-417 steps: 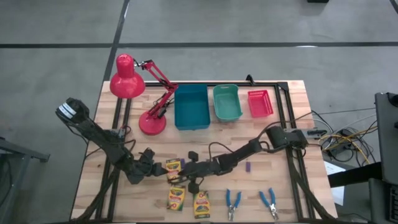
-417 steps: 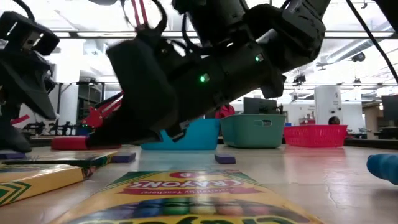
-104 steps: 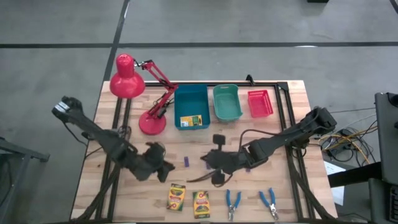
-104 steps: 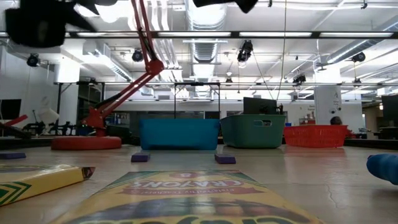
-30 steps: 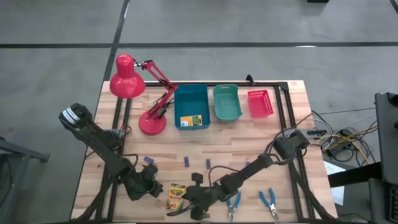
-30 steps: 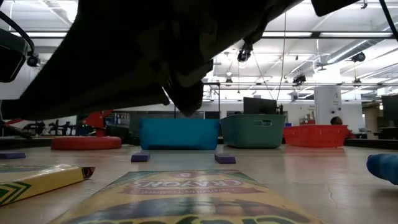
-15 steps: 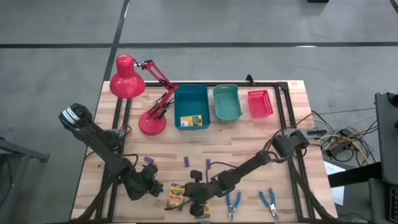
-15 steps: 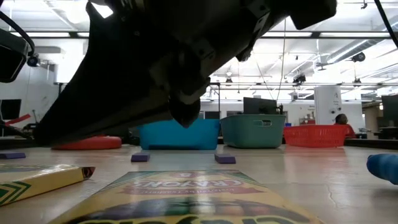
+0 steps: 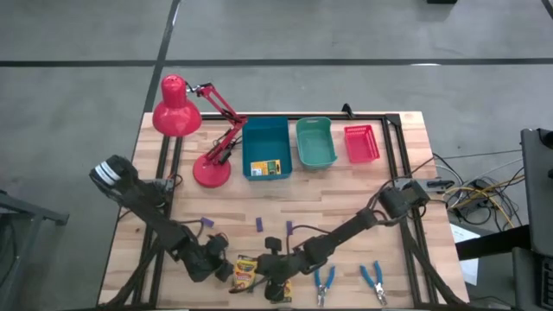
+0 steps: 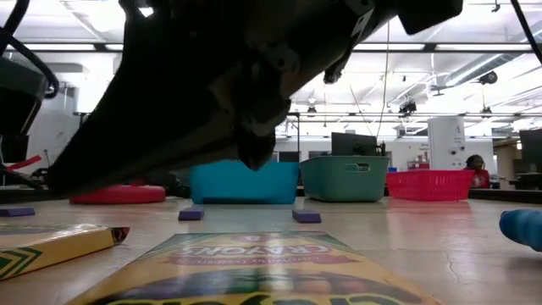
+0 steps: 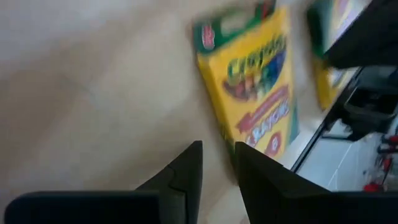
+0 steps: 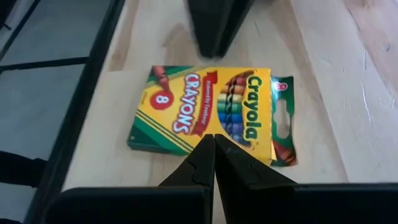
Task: Pick & Place School Supplies
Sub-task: Put the crayon box into the blue bin
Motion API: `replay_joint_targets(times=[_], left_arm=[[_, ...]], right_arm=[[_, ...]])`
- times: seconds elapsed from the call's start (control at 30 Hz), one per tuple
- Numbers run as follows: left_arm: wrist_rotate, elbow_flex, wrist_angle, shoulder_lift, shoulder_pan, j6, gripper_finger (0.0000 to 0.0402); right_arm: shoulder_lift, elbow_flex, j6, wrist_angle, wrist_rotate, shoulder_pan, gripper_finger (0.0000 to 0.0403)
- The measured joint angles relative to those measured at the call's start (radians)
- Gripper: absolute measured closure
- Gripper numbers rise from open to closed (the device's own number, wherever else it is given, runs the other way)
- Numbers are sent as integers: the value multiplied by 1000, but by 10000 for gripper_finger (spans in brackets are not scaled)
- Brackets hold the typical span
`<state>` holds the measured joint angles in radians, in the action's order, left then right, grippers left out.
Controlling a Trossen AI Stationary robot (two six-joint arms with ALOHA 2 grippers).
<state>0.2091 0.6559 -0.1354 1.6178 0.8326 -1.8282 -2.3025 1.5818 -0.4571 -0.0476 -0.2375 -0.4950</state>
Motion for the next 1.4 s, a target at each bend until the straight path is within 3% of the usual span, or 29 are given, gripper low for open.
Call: replay_joint_targets(times=[0.3, 0.6, 1.0, 1.4], left_arm=[[-3, 88, -44, 104, -2, -1, 303], [68, 90, -41, 108, -50, -14, 303], [62, 101, -66, 121, -107, 37, 303], [35, 118, -74, 121, -106, 27, 303]], right_arm=[[19, 0, 5, 22, 1, -2, 394], [39, 0, 8, 105, 8, -12, 394], [39, 0, -8, 107, 14, -38, 394], [41, 1, -119, 281, -1, -37, 394]])
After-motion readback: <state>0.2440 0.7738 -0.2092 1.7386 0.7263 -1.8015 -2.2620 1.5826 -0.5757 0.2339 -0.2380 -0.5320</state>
